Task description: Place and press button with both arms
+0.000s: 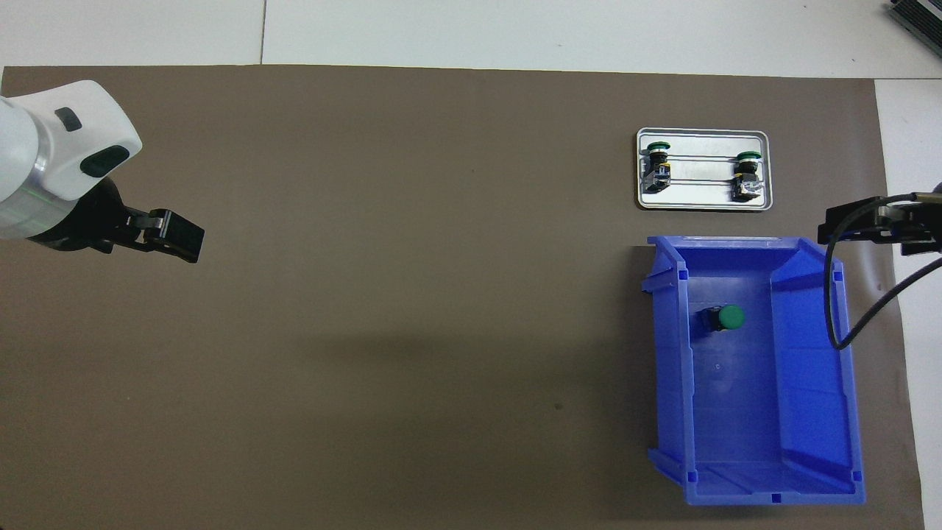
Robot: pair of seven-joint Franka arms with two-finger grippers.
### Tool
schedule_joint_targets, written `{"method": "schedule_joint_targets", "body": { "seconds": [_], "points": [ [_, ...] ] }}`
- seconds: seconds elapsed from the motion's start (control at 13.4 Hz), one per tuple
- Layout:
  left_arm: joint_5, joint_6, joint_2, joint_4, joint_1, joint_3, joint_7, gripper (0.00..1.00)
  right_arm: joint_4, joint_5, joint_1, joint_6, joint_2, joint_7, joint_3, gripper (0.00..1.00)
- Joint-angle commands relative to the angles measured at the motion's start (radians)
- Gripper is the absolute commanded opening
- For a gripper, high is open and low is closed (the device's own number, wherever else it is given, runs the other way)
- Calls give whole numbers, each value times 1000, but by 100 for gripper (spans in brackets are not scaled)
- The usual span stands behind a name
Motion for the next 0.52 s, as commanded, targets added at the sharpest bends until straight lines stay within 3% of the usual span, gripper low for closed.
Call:
{"method": "schedule_joint_targets", "body": {
  "seconds": [0.0,0.45],
  "points": [
    [11,23,-32,-40,4,0,3,100,7,-21,27,-5,1,11,-26,100],
    [11,23,-32,-40,4,0,2,100,4,-19,36,-22,-6,7,-26,100]
  ]
}}
